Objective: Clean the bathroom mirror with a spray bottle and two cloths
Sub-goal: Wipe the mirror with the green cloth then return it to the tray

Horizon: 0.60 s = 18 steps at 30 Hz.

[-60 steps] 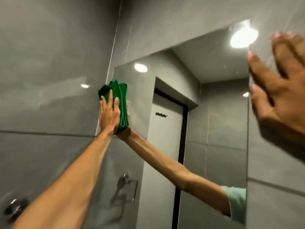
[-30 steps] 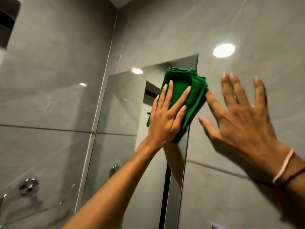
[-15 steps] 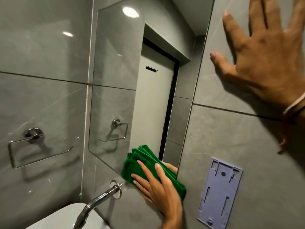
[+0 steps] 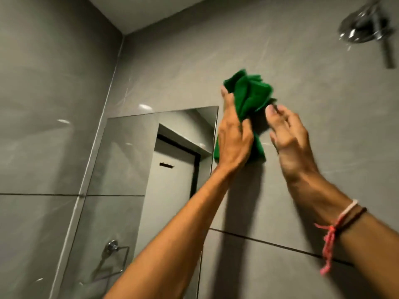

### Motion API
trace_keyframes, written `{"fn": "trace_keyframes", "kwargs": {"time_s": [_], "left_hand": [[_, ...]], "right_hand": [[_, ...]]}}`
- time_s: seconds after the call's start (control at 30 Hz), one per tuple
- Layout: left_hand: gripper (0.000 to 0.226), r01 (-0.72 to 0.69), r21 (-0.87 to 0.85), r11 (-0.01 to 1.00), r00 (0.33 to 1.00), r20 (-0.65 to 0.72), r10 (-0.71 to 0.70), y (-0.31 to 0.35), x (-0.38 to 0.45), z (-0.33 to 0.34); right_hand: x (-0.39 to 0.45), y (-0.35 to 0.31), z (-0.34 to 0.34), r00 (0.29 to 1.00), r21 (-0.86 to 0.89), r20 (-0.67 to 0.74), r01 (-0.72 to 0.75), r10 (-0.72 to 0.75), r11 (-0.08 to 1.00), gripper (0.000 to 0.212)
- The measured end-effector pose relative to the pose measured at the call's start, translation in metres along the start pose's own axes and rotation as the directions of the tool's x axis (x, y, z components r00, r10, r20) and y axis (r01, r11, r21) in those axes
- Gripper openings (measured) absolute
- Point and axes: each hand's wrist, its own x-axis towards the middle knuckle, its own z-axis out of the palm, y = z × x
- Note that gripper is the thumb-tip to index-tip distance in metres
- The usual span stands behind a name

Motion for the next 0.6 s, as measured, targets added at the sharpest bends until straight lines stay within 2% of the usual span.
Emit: {"fn": "trace_keyframes", "kwargs": {"time_s": [0.07,0.17,0.23,0.27,0.3,0.33,0.37,0.4,0.47,0.5,0.53,0.6], "left_hand": [[0.084,-0.214,0.03,0.976,0.968,0.141,0.208,0.014,0.008,0.011],[0.075,-0.486,0.086,0.87,0.851,0.272,0.449,0.033,-0.004,0.02],[0.084,-0.552,0.078,0.831,0.809,0.293,0.51,0.041,-0.022,0.019],[0.092,-0.523,0.056,0.85,0.826,0.279,0.49,0.045,-0.033,0.016],[0.098,-0.446,0.017,0.895,0.865,0.266,0.426,0.049,-0.043,0.01],[0.099,-0.302,-0.067,0.951,0.908,0.283,0.308,0.055,-0.058,0.004],[0.097,-0.112,-0.182,0.977,0.929,0.33,0.169,0.06,-0.073,-0.003],[0.093,0.085,-0.296,0.951,0.91,0.412,0.046,0.062,-0.084,-0.011],[0.071,0.436,-0.433,0.789,0.761,0.646,-0.067,0.06,-0.113,-0.02],[0.051,0.551,-0.435,0.712,0.675,0.735,-0.073,0.058,-0.132,-0.021],[0.034,0.633,-0.427,0.645,0.617,0.782,-0.087,0.055,-0.15,-0.023],[0.021,0.751,-0.426,0.505,0.567,0.808,-0.161,0.052,-0.191,-0.026]], "right_hand": [[0.011,-0.021,-0.012,0.994,0.08,-0.078,-0.071,0.077,0.994,0.062],[0.013,-0.039,-0.033,0.975,0.21,-0.171,-0.101,0.139,0.972,0.057],[0.002,-0.047,-0.048,0.957,0.248,-0.245,-0.094,0.157,0.964,0.048],[-0.007,-0.051,-0.057,0.948,0.262,-0.277,-0.085,0.159,0.961,0.04],[-0.017,-0.053,-0.064,0.942,0.28,-0.297,-0.068,0.154,0.958,0.029],[-0.031,-0.056,-0.074,0.939,0.285,-0.313,-0.052,0.144,0.957,0.021],[-0.046,-0.058,-0.083,0.937,0.284,-0.323,-0.04,0.135,0.958,0.017],[-0.059,-0.058,-0.089,0.931,0.294,-0.337,-0.033,0.136,0.955,0.019],[-0.089,-0.057,-0.102,0.893,0.314,-0.413,-0.046,0.18,0.948,0.035],[-0.105,-0.056,-0.107,0.871,0.329,-0.446,-0.056,0.208,0.943,0.047],[-0.12,-0.054,-0.112,0.855,0.336,-0.465,-0.07,0.23,0.939,0.056],[-0.153,-0.05,-0.125,0.821,0.317,-0.502,-0.116,0.27,0.941,0.06]]}}
